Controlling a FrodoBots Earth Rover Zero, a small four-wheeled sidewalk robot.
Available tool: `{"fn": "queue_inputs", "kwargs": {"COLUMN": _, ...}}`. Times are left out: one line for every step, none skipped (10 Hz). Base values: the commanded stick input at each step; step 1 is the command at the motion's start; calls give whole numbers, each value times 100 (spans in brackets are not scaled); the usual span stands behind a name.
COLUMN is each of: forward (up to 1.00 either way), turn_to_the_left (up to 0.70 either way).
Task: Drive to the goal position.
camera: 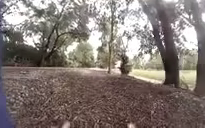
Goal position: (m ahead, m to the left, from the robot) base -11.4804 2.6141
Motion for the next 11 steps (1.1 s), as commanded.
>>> {"fn": "queue_inputs", "kwargs": {"forward": 45, "turn_to_the_left": 0}}
{"fn": "queue_inputs", "kwargs": {"forward": 45, "turn_to_the_left": 0}}
{"fn": "queue_inputs", "kwargs": {"forward": 45, "turn_to_the_left": 0}}
{"fn": "queue_inputs", "kwargs": {"forward": 45, "turn_to_the_left": 0}}
{"fn": "queue_inputs", "kwargs": {"forward": 45, "turn_to_the_left": 0}}
{"fn": "queue_inputs", "kwargs": {"forward": 45, "turn_to_the_left": 0}}
{"fn": "queue_inputs", "kwargs": {"forward": 45, "turn_to_the_left": 0}}
{"fn": "queue_inputs", "kwargs": {"forward": 45, "turn_to_the_left": 0}}
{"fn": "queue_inputs", "kwargs": {"forward": 45, "turn_to_the_left": 2}}
{"fn": "queue_inputs", "kwargs": {"forward": 45, "turn_to_the_left": 20}}
{"fn": "queue_inputs", "kwargs": {"forward": 45, "turn_to_the_left": 27}}
